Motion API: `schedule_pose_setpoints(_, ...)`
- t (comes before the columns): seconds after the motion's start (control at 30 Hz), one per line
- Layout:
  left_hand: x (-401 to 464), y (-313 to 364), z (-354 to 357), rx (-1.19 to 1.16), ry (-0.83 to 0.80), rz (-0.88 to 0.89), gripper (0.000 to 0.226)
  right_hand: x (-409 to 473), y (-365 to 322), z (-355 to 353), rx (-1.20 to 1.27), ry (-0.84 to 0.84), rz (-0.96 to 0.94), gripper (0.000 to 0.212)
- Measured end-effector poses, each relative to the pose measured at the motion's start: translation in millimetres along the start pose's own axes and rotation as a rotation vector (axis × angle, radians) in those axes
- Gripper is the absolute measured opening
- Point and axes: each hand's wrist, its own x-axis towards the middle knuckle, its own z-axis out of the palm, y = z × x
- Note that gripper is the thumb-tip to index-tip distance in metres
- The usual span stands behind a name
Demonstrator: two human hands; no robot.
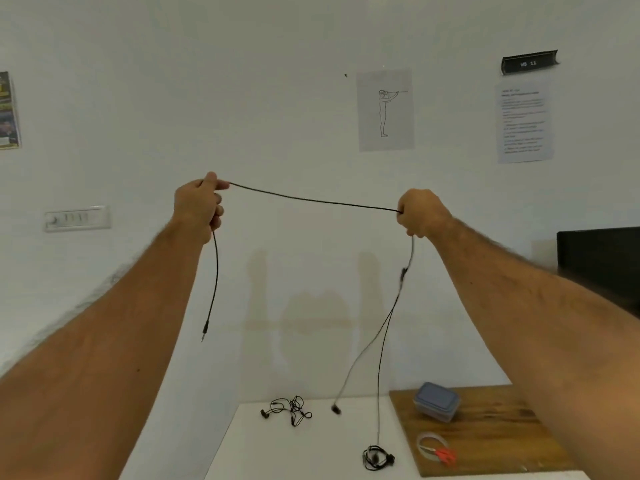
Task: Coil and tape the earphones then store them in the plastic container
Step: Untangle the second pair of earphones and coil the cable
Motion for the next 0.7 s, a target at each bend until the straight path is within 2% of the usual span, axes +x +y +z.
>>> schedule_pose_setpoints(0.13, -0.8, -20.6, -7.5, 0.023, 0.022, -0.067, 0.033, -7.3, 6.5, -2.9, 0.249, -0.02, 0.083, 0.014)
schedule_pose_setpoints(0.27, -19.3, -24.6, 23.1, 0.026, -0.133, -0.155, 0.029, -19.1, -27.8, -9.2, 0.416, -0.151, -0.106, 0.009)
schedule_pose_setpoints(0.4, -50.1, -23.6, 70.2, 0.02, -0.349, -0.175, 0.023, -28.5, -79.3, -8.1, 0.361, -0.217, -0.321, 0.009)
schedule_pose_setpoints(0.5, -67.3, -26.7, 90.4, 0.076, -0.443, -0.102, 0.027, -32.8, -99.8, -9.4, 0.252, -0.158, -0.421, 0.012)
schedule_pose_setpoints(0.6, -65.9, -32.4, 91.2, 0.149, -0.446, -0.046, 0.02, -32.4, -94.2, -13.5, 0.232, -0.147, -0.44, 0.007)
schedule_pose_setpoints(0.7, -56.1, -33.3, 78.5, 0.193, -0.434, -0.045, 0.013, -32.5, -74.3, -13.8, 0.105, -0.153, -0.415, 0.006)
